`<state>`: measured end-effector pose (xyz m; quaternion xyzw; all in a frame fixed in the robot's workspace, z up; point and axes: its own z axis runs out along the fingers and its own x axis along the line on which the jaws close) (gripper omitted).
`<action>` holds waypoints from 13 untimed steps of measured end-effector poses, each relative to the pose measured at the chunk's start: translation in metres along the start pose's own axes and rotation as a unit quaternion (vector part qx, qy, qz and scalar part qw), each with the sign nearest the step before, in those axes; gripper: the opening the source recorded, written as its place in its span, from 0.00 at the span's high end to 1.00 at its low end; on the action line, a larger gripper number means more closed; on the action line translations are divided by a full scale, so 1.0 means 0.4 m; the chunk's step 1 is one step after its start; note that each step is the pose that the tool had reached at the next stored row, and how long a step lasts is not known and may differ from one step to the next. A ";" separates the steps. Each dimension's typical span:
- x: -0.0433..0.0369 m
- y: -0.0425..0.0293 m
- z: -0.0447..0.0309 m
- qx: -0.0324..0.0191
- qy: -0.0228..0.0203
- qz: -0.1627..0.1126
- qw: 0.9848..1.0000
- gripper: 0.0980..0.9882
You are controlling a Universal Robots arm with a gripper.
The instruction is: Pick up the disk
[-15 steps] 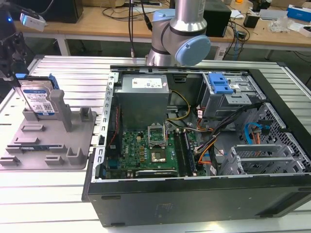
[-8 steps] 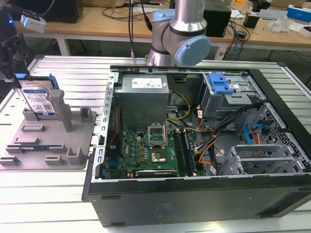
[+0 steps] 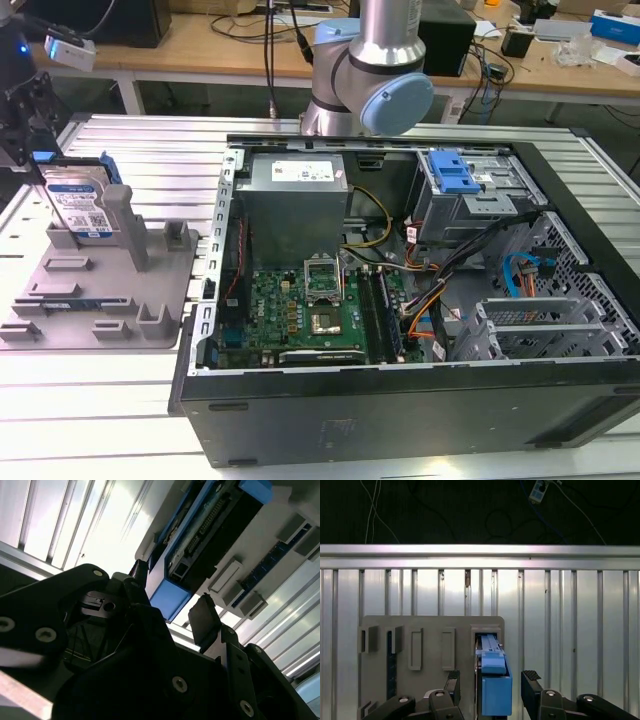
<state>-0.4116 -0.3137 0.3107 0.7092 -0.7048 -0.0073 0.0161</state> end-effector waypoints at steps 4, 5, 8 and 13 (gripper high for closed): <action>0.000 0.000 0.005 0.000 0.000 0.000 1.000 0.45; 0.000 0.000 0.006 0.000 0.000 0.000 1.000 0.45; 0.000 0.000 0.009 0.000 0.000 0.000 1.000 0.60; 0.000 0.000 0.013 0.000 0.000 0.000 1.000 0.60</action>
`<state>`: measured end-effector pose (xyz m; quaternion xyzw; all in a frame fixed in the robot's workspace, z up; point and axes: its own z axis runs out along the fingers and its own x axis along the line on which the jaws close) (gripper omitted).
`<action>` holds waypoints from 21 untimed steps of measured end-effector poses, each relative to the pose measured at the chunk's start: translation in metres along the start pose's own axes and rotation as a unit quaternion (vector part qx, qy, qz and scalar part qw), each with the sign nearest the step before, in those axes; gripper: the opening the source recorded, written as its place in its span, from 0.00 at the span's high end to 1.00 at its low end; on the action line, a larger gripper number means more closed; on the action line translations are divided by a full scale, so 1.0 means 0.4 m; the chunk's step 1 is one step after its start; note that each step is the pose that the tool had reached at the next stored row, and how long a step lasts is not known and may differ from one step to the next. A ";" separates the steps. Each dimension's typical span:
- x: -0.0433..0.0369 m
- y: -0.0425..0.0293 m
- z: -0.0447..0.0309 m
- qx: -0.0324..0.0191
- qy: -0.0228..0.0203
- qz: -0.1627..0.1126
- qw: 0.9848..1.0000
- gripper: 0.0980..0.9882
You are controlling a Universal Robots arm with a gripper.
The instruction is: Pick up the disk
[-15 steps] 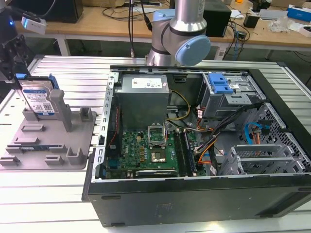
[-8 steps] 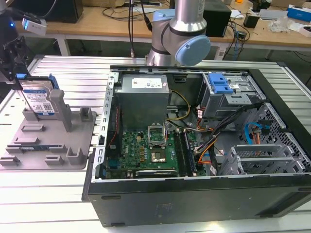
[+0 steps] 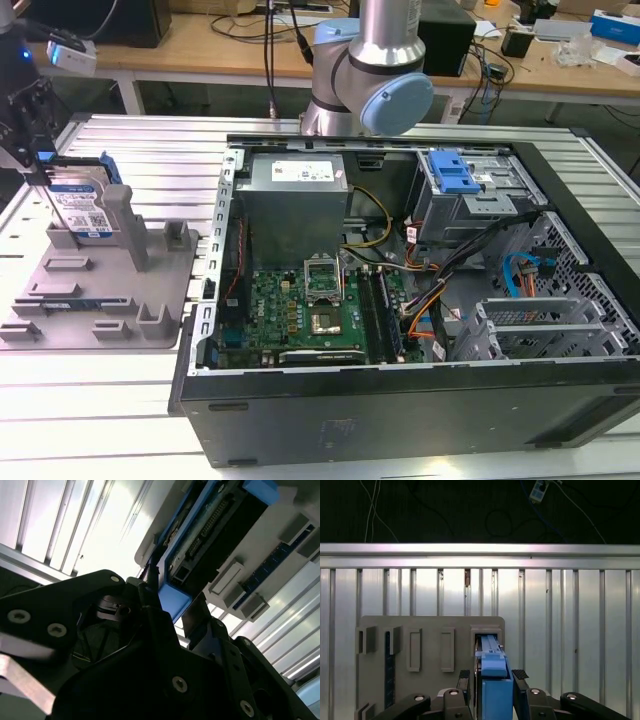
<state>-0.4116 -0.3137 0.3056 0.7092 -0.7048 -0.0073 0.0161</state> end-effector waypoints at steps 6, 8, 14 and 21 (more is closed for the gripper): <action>0.000 -0.001 0.003 0.000 0.000 0.000 1.000 0.60; 0.000 -0.001 0.004 0.000 0.000 0.000 1.000 0.60; 0.000 -0.002 0.009 0.000 0.000 0.000 1.000 0.60; 0.000 -0.003 0.014 0.000 0.000 0.000 1.000 0.60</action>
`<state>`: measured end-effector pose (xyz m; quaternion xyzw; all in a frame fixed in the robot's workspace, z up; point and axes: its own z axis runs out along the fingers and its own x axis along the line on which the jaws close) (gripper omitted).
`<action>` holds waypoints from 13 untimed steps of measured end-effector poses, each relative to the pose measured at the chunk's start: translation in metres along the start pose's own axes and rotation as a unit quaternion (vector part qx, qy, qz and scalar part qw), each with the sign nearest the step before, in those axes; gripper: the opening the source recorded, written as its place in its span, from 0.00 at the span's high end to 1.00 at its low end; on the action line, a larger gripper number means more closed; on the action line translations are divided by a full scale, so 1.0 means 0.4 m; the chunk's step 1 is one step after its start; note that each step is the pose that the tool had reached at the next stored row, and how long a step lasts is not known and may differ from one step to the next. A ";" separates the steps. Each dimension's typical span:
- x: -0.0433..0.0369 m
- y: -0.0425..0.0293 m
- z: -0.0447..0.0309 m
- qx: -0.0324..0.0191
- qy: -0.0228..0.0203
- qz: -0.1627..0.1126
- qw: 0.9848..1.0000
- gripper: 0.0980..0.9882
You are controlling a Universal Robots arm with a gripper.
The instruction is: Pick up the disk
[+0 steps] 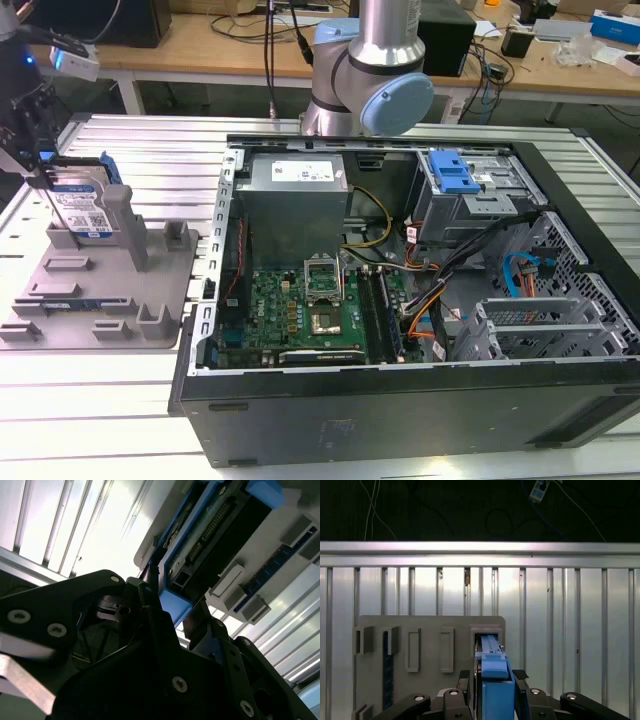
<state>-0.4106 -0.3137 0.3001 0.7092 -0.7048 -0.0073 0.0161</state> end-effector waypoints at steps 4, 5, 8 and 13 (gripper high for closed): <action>0.000 0.000 0.002 0.000 0.000 0.000 1.000 0.60; 0.000 0.000 0.003 0.000 0.000 0.000 1.000 0.60; -0.001 0.000 0.004 0.000 0.000 0.000 1.000 0.60; -0.002 0.000 0.007 0.000 0.000 0.000 1.000 0.60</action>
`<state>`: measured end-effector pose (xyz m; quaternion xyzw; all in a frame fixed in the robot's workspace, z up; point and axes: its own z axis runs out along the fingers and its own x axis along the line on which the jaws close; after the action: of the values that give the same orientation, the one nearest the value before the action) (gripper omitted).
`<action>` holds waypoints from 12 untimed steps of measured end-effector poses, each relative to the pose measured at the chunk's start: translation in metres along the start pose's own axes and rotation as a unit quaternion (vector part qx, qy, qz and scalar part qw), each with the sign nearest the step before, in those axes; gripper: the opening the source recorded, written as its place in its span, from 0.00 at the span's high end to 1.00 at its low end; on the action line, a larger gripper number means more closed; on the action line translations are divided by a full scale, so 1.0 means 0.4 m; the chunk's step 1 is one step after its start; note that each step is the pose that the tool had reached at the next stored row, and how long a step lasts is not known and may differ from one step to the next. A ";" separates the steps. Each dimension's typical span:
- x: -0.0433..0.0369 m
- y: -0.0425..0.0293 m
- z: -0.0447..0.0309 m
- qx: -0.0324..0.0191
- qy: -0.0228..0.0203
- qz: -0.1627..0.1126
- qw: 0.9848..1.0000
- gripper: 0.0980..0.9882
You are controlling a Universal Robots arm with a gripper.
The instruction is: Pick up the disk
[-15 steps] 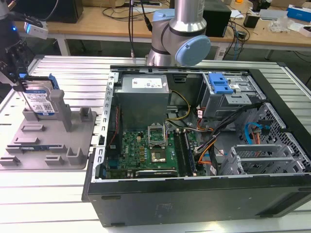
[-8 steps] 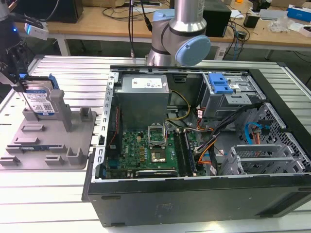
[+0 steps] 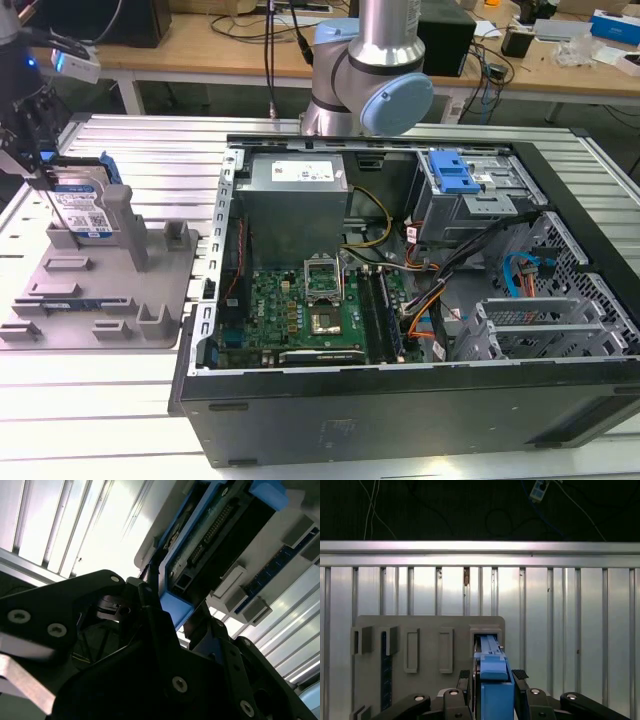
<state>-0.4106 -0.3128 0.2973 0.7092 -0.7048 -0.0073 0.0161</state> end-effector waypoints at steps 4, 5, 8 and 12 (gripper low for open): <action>0.000 0.000 0.001 0.000 0.000 0.000 1.000 0.60; 0.000 0.000 0.001 0.000 0.000 0.000 1.000 0.60; 0.000 0.000 0.002 0.000 0.000 0.000 1.000 0.70; 0.000 0.000 0.002 0.000 0.000 0.000 1.000 0.70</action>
<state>-0.4108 -0.3128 0.2967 0.7092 -0.7048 -0.0073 0.0160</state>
